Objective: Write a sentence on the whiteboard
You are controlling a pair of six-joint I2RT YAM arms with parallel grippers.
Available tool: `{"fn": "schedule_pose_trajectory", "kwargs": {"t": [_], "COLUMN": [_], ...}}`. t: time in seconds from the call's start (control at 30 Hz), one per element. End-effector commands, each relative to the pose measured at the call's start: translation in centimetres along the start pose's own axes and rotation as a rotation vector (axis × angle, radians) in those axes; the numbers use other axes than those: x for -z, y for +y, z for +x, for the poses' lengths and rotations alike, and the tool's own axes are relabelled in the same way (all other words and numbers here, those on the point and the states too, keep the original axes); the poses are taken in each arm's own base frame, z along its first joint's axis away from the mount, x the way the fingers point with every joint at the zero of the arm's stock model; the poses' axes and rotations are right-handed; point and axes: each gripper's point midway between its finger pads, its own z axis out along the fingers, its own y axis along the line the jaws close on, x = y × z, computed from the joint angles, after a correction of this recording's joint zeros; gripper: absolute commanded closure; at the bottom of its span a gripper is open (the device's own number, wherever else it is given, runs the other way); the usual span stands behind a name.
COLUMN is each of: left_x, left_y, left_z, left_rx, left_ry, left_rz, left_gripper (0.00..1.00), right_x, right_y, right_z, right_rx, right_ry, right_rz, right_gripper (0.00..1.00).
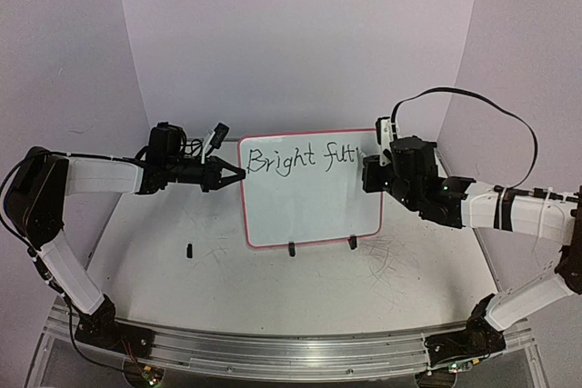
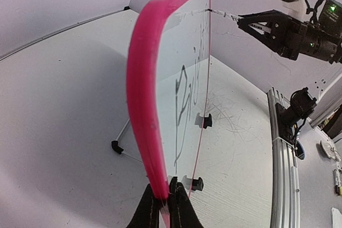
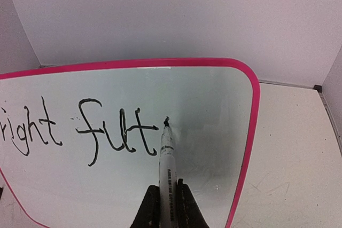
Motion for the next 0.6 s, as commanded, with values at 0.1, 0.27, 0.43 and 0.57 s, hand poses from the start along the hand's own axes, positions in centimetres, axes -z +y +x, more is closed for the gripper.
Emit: {"fn": "schedule_pose_trajectory", "kwargs": {"t": [0.1, 0.27, 0.43, 0.57], "left_x": [1.0, 1.1, 1.1, 1.1], "left_y": [-0.4, -0.4, -0.4, -0.4], "left_z": [-3.7, -3.7, -3.7, -3.7], "left_rx": [-0.152, -0.154, -0.153, -0.154], "left_ry": [-0.082, -0.083, -0.084, -0.084], "left_rz": [-0.041, -0.040, -0.041, -0.040], "left_gripper": [1.00, 1.00, 1.00, 1.00], "right_x": [0.0, 0.2, 0.3, 0.5], "right_y": [0.0, -0.1, -0.1, -0.3], "right_z": [0.1, 0.7, 1.4, 1.7], "right_rx": [-0.029, -0.035, -0.044, -0.048], "right_ry": [0.014, 0.031, 0.049, 0.056], "right_rz": [-0.004, -0.008, -0.014, -0.012], "right_gripper": [1.00, 1.00, 1.00, 1.00]}}
